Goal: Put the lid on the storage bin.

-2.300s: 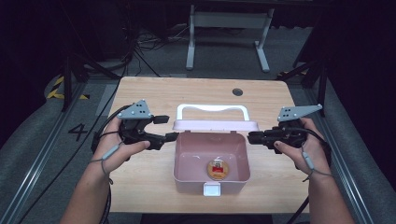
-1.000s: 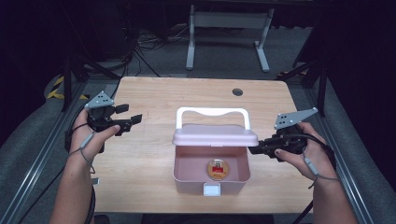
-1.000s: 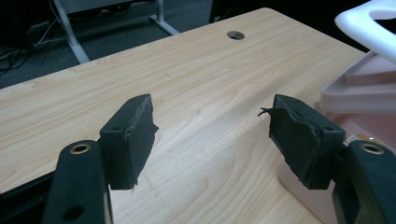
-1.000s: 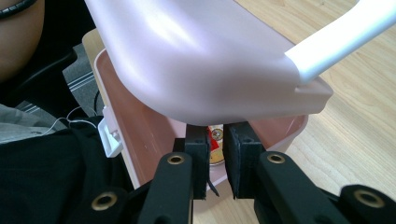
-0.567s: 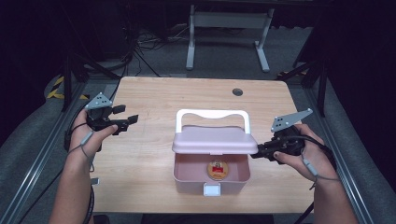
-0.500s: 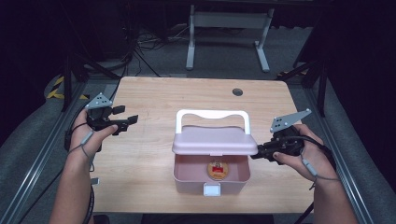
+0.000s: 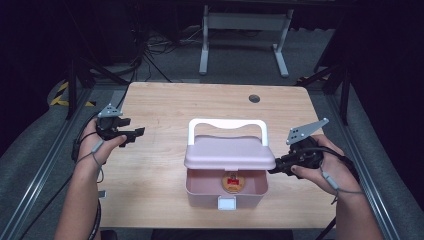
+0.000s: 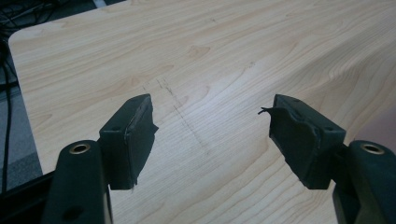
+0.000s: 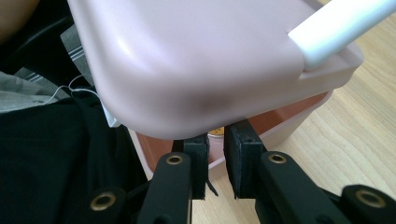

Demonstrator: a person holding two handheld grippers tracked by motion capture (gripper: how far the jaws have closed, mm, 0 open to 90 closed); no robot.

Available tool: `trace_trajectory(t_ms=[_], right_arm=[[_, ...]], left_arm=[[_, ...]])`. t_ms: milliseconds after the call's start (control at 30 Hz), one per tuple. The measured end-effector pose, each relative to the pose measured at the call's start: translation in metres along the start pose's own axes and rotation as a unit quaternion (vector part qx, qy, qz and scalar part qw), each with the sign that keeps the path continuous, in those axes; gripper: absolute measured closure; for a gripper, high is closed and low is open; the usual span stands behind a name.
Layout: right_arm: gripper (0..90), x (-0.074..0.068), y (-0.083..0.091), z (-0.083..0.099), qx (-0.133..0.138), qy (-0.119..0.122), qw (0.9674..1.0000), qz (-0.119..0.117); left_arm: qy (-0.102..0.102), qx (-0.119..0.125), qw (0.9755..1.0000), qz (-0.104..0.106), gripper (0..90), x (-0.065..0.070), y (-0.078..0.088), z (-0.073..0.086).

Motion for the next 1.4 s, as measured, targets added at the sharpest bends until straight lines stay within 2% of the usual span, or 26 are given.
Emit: trace_trajectory(t_ms=[267,400,533,767,1100,1167,1233,1400], right_arm=[[80.1,-0.001,-0.002,0.004,-0.018,-0.001,0.9998,-0.006],[79.9,-0.002,-0.003,0.006,-0.029,-0.002,0.9996,-0.008],[80.3,-0.002,-0.002,0.008,-0.037,-0.001,0.9993,-0.011],[81.0,-0.004,-0.004,0.013,-0.06,0.0,0.9981,-0.014],[80.9,-0.009,-0.005,0.017,-0.082,0.011,0.9963,-0.024],[80.9,-0.011,-0.005,0.018,-0.085,0.015,0.9959,-0.027],[80.9,-0.014,-0.005,0.019,-0.091,0.02,0.9949,-0.04],[80.7,-0.017,-0.006,0.02,-0.098,0.024,0.9939,-0.045]], left_arm=[[0.003,-0.001,1.0,0.006,31.4,0.001,-0.004,0.001],[0.001,-0.017,0.9998,0.014,31.4,0.004,-0.012,0.006],[-0.003,-0.024,0.9996,0.016,31.5,0.006,-0.017,0.008],[-0.013,-0.039,0.9986,0.034,31.3,0.017,-0.028,0.01],[-0.007,-0.042,0.9986,0.032,31.2,0.015,-0.031,0.014],[-0.006,-0.044,0.9985,0.032,31.1,0.015,-0.031,0.015],[-0.007,-0.046,0.9984,0.034,31.0,0.015,-0.032,0.015],[-0.009,-0.045,0.9984,0.033,30.9,0.015,-0.033,0.016]])
Point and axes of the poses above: each handheld gripper's, and its own axes: y roughly backward along the jaws, z roughly out of its underside, x roughly to its right, the point moved 7 cm from there along -y, roughly forward along the jaws, and after that the axes turned 4 degrees about x, right-handed, at the moved point
